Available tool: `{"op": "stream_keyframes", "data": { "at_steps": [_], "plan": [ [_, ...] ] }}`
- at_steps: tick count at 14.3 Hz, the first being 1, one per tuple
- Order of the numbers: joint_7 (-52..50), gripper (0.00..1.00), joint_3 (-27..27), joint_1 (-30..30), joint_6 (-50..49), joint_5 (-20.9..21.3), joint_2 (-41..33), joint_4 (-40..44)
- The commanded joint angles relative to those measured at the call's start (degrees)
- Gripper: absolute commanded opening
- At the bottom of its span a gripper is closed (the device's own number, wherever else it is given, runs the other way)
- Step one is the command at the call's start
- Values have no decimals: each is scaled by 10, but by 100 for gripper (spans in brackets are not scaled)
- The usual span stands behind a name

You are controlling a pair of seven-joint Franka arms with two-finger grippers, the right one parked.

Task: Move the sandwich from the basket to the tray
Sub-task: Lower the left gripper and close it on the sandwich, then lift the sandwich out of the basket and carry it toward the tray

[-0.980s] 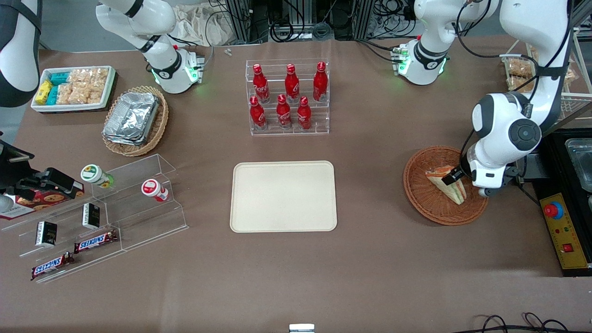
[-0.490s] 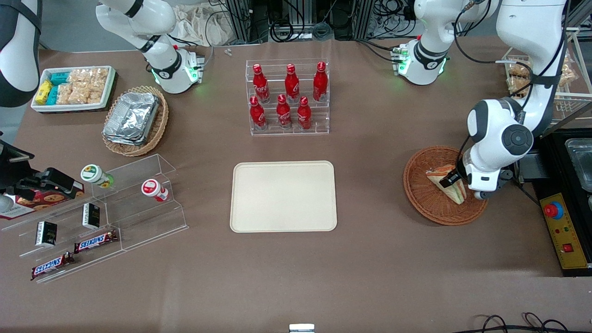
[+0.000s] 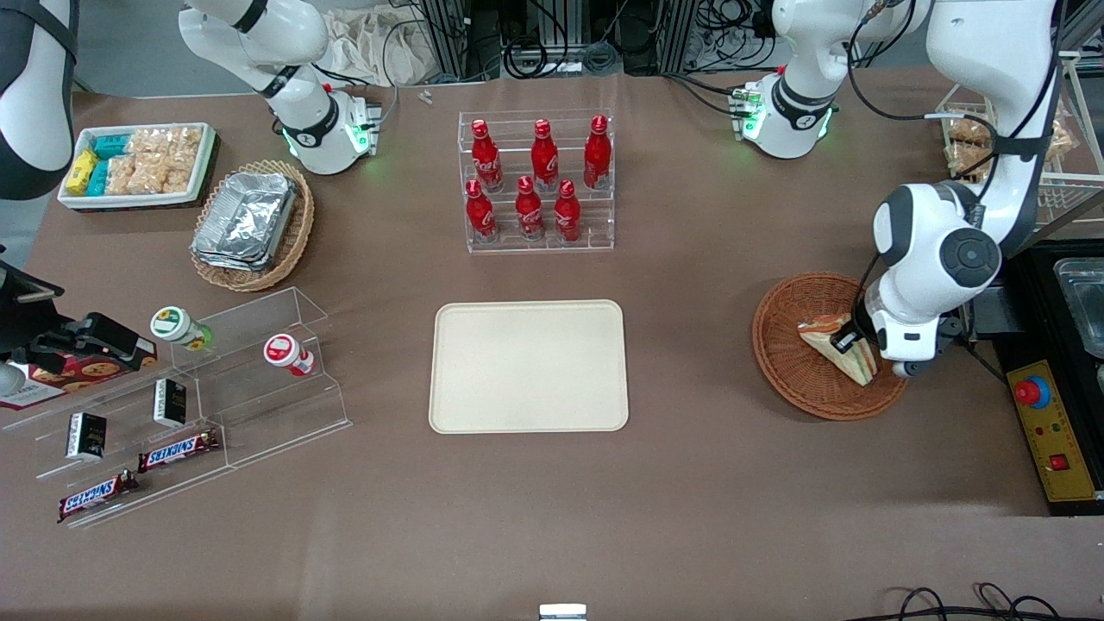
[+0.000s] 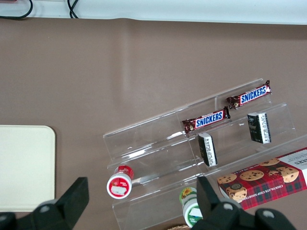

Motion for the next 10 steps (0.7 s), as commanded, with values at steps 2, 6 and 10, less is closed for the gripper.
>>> {"op": "stream_keyframes", "data": {
  "at_steps": [2,6,10],
  "plan": [
    [41,0,-3,0,-207,18,-20,140],
    [168,0,-3,0,-409,17,-20,314],
    [371,0,-24,-1,-500,-6,-14,442]
  ]
}}
